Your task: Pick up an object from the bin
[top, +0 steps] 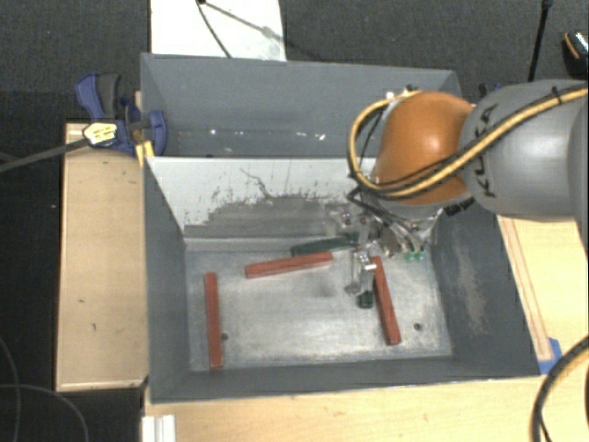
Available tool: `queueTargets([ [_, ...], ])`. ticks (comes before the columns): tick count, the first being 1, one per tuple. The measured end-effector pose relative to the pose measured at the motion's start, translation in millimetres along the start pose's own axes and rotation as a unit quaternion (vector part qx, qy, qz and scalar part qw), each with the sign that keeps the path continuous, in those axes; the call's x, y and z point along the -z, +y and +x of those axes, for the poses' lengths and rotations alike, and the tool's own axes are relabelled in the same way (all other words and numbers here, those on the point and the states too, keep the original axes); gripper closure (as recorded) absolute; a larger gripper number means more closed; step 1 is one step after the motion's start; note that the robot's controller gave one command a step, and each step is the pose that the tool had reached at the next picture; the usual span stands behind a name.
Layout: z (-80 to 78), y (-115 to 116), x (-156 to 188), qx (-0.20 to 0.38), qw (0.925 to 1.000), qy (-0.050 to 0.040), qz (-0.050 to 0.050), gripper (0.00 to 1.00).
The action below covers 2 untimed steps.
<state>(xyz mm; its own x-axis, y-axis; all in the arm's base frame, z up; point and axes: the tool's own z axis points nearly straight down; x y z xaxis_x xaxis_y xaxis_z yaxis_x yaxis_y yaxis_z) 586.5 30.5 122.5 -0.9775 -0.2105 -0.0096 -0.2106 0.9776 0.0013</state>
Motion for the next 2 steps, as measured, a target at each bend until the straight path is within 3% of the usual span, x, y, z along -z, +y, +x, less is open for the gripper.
queueTargets([
  [1,-11.1,46.6,-50.4,-0.030,0.9995,0.0050,-0.001,0.00],
  [2,-12.3,43.2,-47.1,-0.033,0.9995,0.0025,0.000,1.00],
])
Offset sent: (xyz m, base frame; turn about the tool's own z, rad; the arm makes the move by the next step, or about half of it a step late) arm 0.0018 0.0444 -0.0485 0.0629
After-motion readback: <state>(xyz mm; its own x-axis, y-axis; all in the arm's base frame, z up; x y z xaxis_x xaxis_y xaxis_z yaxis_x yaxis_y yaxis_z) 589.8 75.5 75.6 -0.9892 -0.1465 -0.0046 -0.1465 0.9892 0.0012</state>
